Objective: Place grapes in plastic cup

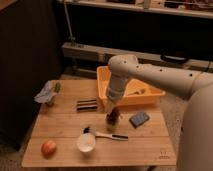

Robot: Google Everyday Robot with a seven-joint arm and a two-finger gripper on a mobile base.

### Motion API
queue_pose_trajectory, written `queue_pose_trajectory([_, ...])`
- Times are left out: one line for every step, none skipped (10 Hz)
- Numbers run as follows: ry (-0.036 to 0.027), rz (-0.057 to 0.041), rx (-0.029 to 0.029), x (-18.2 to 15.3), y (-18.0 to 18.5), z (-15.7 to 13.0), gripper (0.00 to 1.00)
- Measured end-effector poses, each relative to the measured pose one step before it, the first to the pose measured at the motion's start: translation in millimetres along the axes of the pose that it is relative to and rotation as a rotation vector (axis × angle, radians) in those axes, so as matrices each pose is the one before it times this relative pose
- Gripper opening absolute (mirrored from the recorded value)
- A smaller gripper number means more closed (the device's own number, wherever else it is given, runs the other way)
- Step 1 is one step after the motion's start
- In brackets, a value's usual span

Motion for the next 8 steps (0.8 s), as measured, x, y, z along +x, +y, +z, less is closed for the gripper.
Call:
queue_pose_trajectory([0.00499,-0.00074,0.00037,-0.16,-1.41,2.10,0.75])
queue_pose_trajectory([0.00351,-0.00162,-0.00015,-0.86,-0.88,1.86,0.80])
queue_pose_trajectory([0.00219,0.00097,0.00081,0.19,-1.58,1.24,0.80])
queue_pose_trajectory([-0.00129,0.00059,0.00171,-0.35,-0.74,-0.71,0.80])
queue_pose_trajectory([-0.00093,-0.00169,0.00234,-0.46,0.13,-1.55,0.80])
queue_pose_trajectory([0.00019,-0.00081,0.00003,0.12,-0.12,0.10,0.80])
queue_pose_trajectory([0.00007,-0.00017,-0.00002,-0.01,0.05,0.01,0.80])
queue_pose_trajectory([0.00031,0.00018,-0.00026,0.18,-0.09,0.22,0.80])
